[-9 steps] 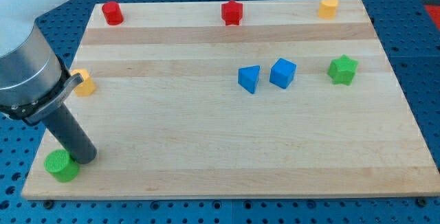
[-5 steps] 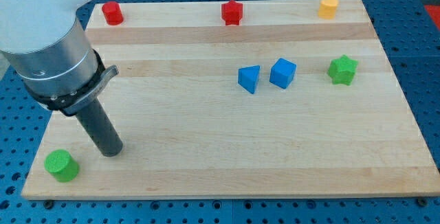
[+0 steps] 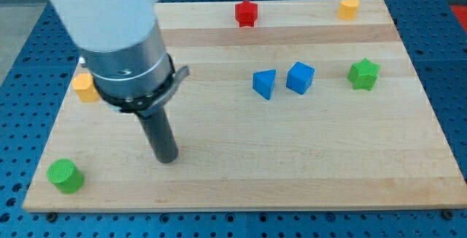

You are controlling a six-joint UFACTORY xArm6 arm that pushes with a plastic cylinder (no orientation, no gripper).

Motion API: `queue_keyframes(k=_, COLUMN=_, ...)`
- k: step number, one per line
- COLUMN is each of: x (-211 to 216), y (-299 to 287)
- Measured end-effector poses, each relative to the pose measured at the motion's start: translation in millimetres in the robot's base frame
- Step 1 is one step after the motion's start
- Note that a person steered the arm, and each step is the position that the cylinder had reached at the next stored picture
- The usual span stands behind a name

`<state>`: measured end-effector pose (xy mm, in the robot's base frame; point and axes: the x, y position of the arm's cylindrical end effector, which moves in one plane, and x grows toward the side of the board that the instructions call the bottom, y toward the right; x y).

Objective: Slightly push the blue triangle towards up

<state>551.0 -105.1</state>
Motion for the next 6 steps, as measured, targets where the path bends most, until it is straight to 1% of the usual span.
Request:
queue_keyframes(k=1, x=-12.7, y=12.8)
queue_keyframes(k=2, x=-24.0, y=47.7)
queue_keyframes(k=3, x=-25.0, y=83.5)
queue_keyframes(k=4, x=-25.0, y=83.5)
queue_keyframes(k=5, x=-27.7, y=106.5)
queue_keyframes(k=6, x=-28.5, y=114.2)
